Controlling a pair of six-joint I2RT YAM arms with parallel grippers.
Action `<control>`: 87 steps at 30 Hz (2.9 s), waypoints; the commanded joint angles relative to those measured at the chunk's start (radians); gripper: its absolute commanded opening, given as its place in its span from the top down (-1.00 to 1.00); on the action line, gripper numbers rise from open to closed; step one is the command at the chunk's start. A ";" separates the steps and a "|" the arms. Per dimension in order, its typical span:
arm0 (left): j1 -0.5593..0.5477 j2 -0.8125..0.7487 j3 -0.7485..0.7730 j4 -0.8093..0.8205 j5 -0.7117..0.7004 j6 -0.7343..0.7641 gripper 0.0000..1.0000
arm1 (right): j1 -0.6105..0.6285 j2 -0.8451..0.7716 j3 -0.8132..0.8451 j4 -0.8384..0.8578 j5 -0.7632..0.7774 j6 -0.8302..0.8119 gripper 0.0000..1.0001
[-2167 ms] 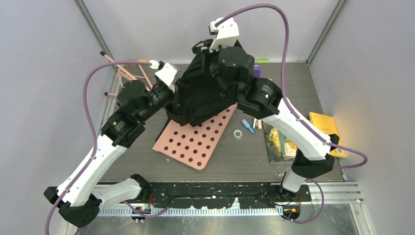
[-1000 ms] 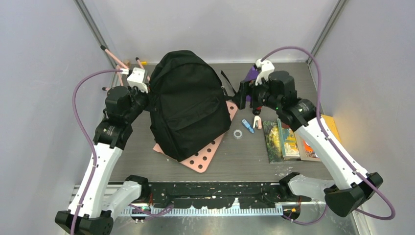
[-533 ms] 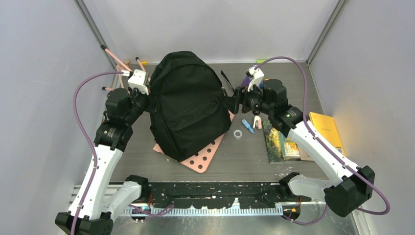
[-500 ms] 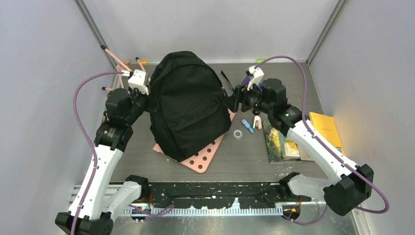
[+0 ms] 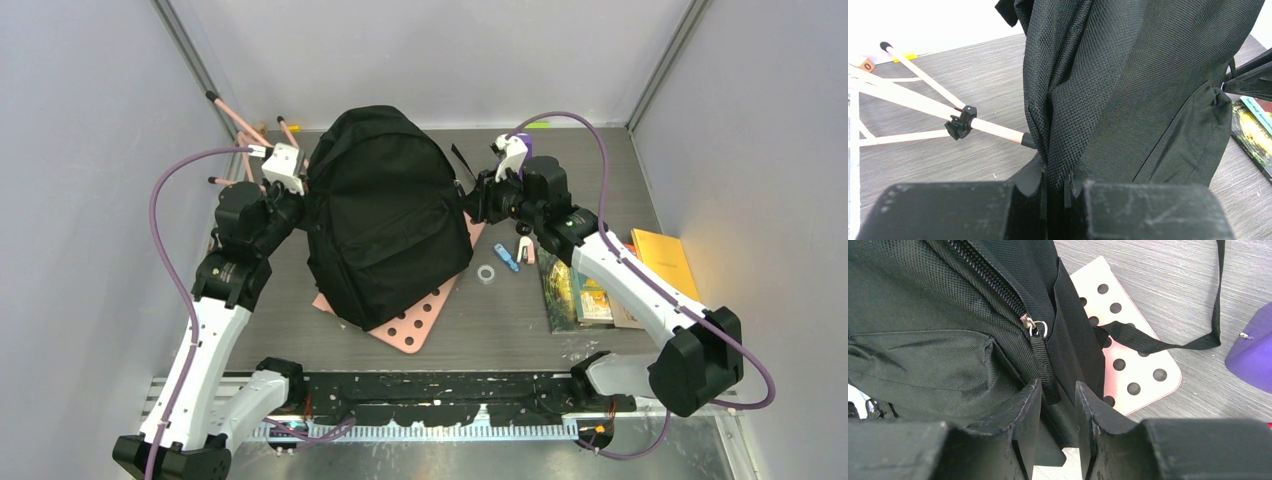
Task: Pack the student bag
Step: Unzip the student bag at the center of the board.
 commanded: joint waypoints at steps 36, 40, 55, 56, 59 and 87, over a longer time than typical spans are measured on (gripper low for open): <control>0.004 -0.090 -0.063 0.128 0.305 0.003 -0.41 | 0.136 0.032 0.452 -0.307 0.329 -0.198 1.00; 0.004 -0.089 -0.054 0.143 0.289 0.006 -0.41 | 0.165 0.075 0.534 -0.337 0.396 -0.208 1.00; 0.004 -0.052 0.039 0.155 0.243 0.030 -0.33 | 0.218 0.178 0.799 -0.403 0.471 -0.221 1.00; 0.004 -0.048 0.047 0.155 0.242 0.031 -0.30 | 0.220 0.184 0.813 -0.406 0.471 -0.221 1.00; 0.003 -0.034 0.072 0.156 0.255 0.029 -0.22 | 0.232 0.196 0.838 -0.411 0.468 -0.223 1.00; 0.002 0.090 0.212 0.162 0.348 -0.054 0.61 | 0.456 0.320 1.035 -0.267 0.684 -0.302 1.00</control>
